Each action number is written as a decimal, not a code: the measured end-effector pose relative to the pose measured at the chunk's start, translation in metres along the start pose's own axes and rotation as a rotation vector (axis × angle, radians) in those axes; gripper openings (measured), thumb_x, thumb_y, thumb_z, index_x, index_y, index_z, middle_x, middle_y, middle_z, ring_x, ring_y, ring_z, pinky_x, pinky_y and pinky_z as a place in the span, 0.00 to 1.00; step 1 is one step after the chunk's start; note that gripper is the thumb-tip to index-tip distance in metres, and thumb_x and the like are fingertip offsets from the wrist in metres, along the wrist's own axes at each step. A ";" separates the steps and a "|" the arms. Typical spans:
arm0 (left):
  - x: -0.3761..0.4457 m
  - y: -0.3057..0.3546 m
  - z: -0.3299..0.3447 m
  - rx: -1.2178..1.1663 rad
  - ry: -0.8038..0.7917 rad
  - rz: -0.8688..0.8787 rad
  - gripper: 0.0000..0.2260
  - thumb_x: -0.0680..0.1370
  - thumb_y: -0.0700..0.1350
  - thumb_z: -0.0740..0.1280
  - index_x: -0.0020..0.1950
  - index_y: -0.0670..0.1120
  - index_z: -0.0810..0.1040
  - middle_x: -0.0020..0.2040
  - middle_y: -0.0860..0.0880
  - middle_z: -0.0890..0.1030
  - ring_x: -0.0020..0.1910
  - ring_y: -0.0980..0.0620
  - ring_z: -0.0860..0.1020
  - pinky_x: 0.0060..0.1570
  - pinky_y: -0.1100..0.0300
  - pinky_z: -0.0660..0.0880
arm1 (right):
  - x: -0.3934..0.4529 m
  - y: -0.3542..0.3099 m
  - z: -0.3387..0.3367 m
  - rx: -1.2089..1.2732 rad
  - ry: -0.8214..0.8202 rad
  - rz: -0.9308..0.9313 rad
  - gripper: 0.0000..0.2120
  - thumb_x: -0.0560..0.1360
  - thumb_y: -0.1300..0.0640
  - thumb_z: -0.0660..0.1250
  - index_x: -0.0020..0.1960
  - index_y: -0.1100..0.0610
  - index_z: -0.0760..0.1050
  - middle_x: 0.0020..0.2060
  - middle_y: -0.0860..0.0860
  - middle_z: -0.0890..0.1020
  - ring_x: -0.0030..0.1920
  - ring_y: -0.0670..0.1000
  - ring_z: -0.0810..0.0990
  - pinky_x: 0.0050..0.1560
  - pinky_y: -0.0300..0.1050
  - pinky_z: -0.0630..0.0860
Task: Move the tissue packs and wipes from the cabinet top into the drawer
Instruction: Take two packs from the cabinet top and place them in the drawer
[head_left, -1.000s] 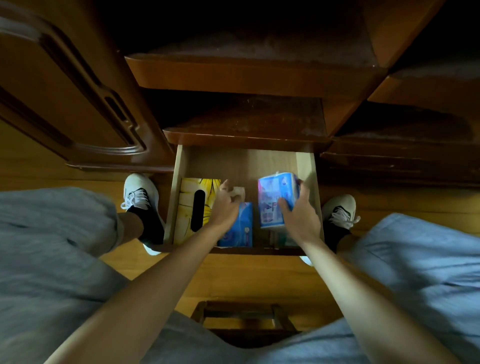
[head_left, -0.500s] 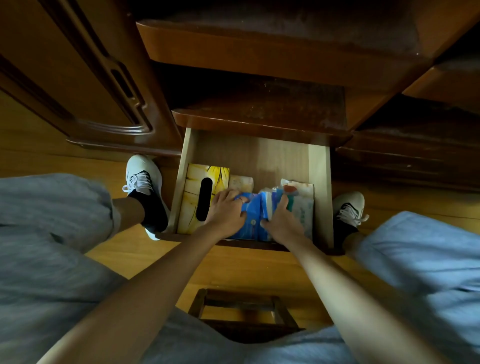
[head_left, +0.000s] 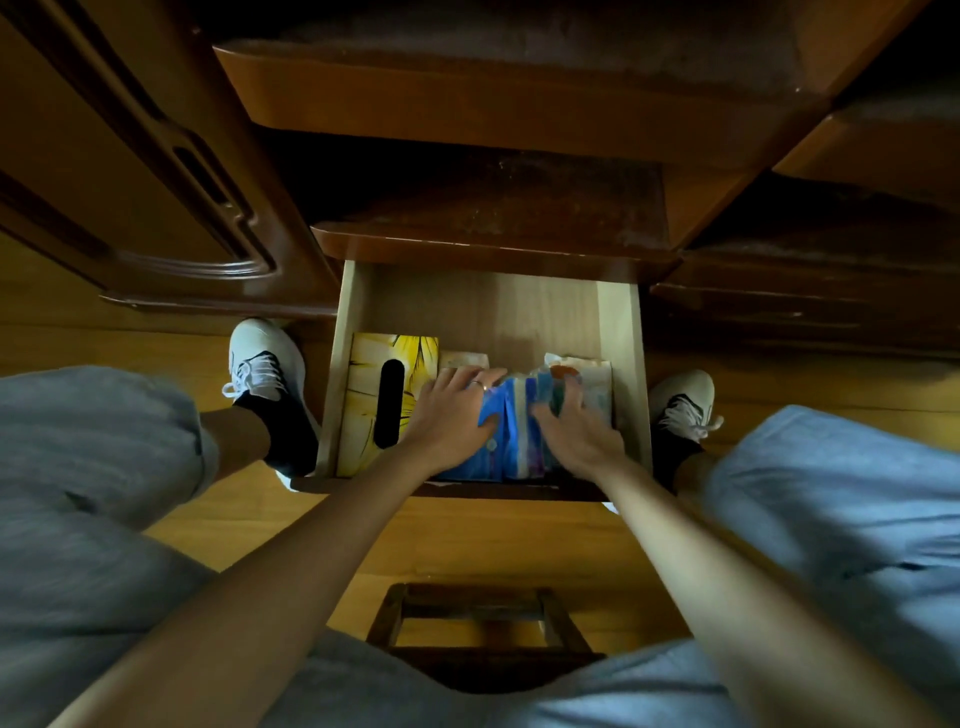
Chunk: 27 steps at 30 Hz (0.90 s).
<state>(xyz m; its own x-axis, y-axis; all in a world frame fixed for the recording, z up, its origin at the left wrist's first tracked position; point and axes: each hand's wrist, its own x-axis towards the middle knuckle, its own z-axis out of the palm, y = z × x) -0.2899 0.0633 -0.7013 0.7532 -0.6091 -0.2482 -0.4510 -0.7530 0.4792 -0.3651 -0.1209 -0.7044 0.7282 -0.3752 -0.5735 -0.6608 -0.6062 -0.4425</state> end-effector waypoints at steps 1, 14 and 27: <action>0.004 0.004 0.000 -0.015 -0.025 0.013 0.30 0.80 0.57 0.66 0.80 0.54 0.62 0.76 0.47 0.67 0.75 0.44 0.65 0.71 0.44 0.64 | 0.008 0.000 -0.008 -0.010 0.027 -0.028 0.31 0.81 0.37 0.53 0.80 0.45 0.50 0.73 0.55 0.73 0.69 0.62 0.75 0.65 0.62 0.70; 0.032 0.022 0.027 0.243 -0.119 0.000 0.38 0.72 0.60 0.75 0.78 0.53 0.63 0.74 0.47 0.71 0.71 0.41 0.69 0.65 0.44 0.66 | 0.038 0.012 0.002 0.064 -0.045 -0.183 0.17 0.85 0.54 0.60 0.72 0.54 0.67 0.65 0.57 0.77 0.62 0.58 0.80 0.56 0.54 0.77; 0.022 0.040 -0.031 -0.144 -0.017 -0.054 0.27 0.82 0.55 0.65 0.79 0.51 0.64 0.75 0.46 0.69 0.63 0.45 0.77 0.59 0.50 0.77 | -0.003 -0.015 -0.033 0.002 0.138 -0.179 0.23 0.80 0.54 0.61 0.75 0.50 0.65 0.70 0.52 0.77 0.65 0.59 0.78 0.52 0.50 0.71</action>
<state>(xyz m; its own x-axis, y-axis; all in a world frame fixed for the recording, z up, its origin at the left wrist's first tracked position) -0.2761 0.0276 -0.6617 0.7655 -0.5741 -0.2907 -0.3360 -0.7419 0.5802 -0.3511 -0.1339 -0.6737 0.8516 -0.3542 -0.3864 -0.5193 -0.6706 -0.5297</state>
